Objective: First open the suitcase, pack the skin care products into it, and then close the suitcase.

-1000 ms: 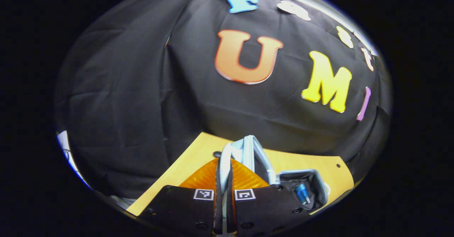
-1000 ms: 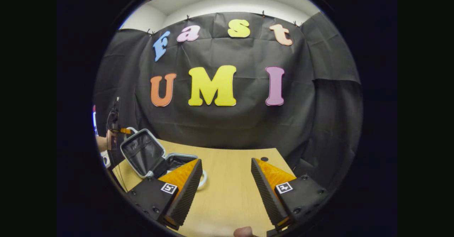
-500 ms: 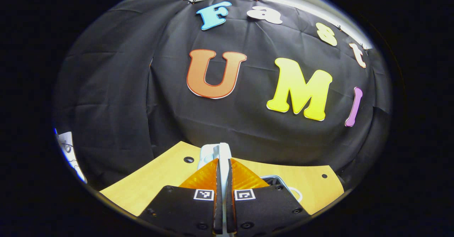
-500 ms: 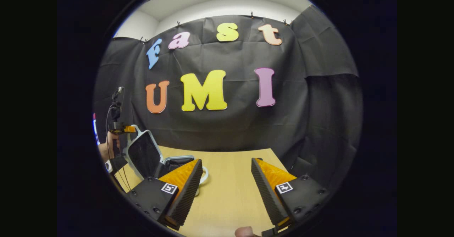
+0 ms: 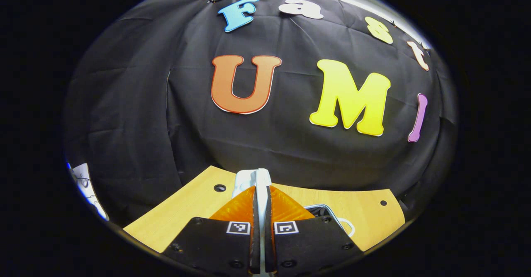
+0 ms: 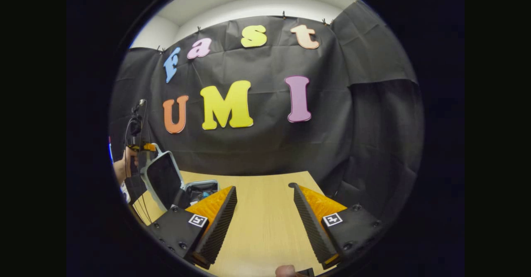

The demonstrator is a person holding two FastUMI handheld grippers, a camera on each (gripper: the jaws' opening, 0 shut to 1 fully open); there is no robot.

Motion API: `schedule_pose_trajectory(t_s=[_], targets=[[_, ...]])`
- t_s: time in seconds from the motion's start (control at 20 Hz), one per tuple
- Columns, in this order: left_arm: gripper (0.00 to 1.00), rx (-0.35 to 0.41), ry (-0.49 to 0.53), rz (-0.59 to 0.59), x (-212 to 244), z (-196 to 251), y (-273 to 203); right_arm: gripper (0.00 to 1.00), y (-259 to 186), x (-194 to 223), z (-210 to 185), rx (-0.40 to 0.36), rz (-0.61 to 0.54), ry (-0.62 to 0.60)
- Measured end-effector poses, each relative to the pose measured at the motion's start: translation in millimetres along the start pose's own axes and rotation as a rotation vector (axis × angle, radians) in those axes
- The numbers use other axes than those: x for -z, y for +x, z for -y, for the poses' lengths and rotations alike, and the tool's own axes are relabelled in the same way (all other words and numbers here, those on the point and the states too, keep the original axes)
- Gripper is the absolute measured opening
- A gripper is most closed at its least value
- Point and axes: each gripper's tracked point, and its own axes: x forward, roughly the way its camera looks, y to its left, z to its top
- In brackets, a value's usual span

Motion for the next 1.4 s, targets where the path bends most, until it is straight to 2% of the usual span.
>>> schedule_pose_trajectory(t_s=[0.2,0.3,0.5,0.6,0.95,1.15,1.4], targets=[[0.06,-0.01,0.082,-0.009,-3.1,3.5,12.3,0.82,6.3,2.4,4.3,0.006,-0.012,-0.009],[0.06,-0.005,0.118,-0.012,-4.9,20.0,14.5,0.82,8.8,3.7,5.2,0.004,-0.02,-0.011],[0.07,0.036,0.176,-0.005,3.1,82.2,18.0,0.82,12.6,-0.6,11.1,0.01,-0.014,-0.029],[0.07,0.073,0.175,0.001,11.1,118.3,21.6,0.82,13.4,-1.6,18.6,0.019,-0.013,-0.027],[0.07,0.127,0.163,-0.051,78.4,228.9,40.4,0.82,5.6,5.4,67.0,0.092,-0.042,-0.042],[0.07,0.125,0.196,-0.055,122.0,266.5,60.5,0.82,5.0,13.6,96.3,0.122,-0.071,-0.062],[0.07,0.134,0.239,-0.113,174.7,289.8,74.5,0.82,12.3,30.1,112.0,0.114,-0.117,-0.09]])
